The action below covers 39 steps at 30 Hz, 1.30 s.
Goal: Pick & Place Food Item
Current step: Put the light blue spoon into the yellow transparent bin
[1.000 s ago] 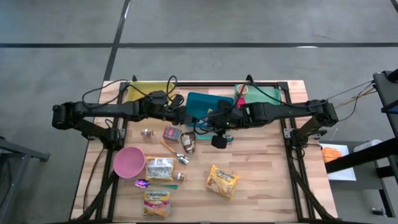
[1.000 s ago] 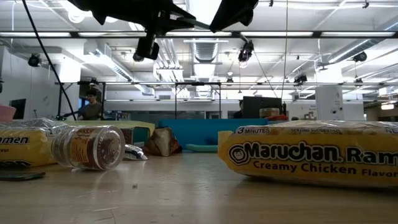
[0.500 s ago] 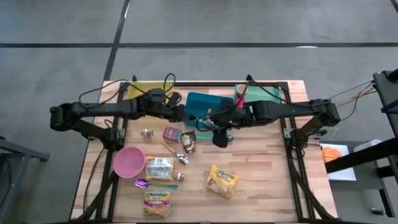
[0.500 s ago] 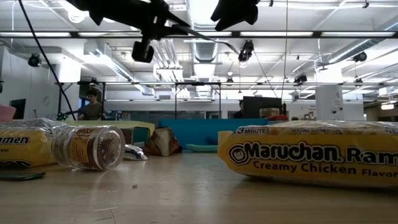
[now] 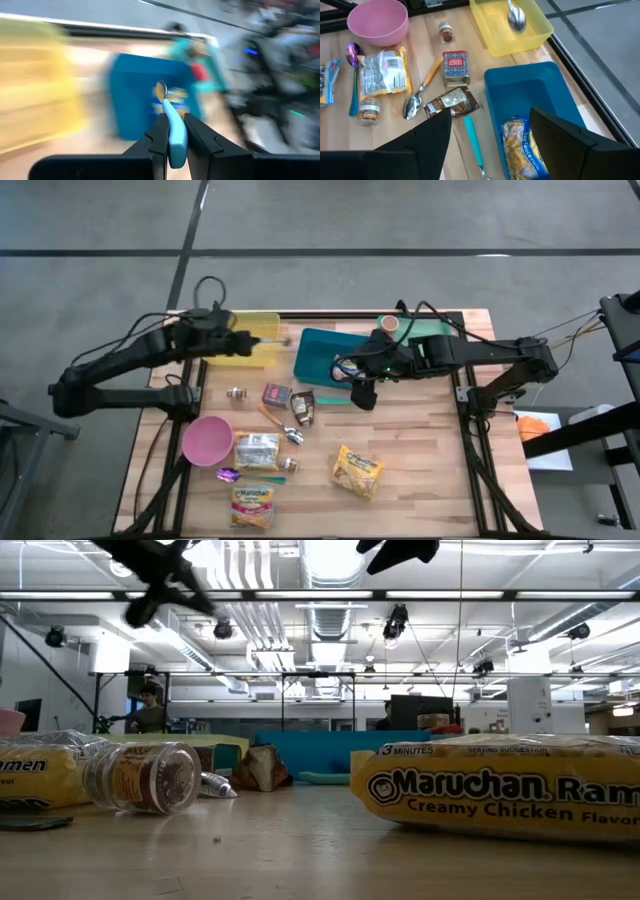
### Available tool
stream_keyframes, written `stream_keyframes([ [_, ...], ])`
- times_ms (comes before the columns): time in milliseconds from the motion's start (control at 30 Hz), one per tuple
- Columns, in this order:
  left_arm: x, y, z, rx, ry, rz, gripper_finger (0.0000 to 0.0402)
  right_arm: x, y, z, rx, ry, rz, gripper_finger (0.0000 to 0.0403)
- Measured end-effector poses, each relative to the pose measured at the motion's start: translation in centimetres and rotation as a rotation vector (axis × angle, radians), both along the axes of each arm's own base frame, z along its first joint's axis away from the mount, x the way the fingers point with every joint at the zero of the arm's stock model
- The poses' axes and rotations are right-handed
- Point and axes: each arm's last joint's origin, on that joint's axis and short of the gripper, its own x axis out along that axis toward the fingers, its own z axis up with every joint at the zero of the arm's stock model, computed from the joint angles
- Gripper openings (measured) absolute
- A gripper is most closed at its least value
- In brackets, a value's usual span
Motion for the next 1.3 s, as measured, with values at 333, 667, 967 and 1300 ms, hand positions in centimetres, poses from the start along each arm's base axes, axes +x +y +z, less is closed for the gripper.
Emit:
stream_keyframes([
  [333,-2.6,0.1,-1.7,0.0,0.282,0.187,0.004,0.0,0.0,-0.1,-0.003,0.004,0.0,0.0266],
  [667,-0.2,1.7,-4.5,-0.01,0.554,0.188,0.004,-0.1,0.3,-0.4,0.017,0.007,-0.011,0.0266],
  [967,2.4,3.6,-6.3,-0.028,0.731,0.179,0.004,-0.1,0.7,-0.5,0.029,0.014,-0.005,0.0266],
  [1300,3.6,4.8,-5.7,0.0,0.979,0.153,0.004,-0.5,1.0,-0.9,0.036,0.063,-0.01,0.0266],
])
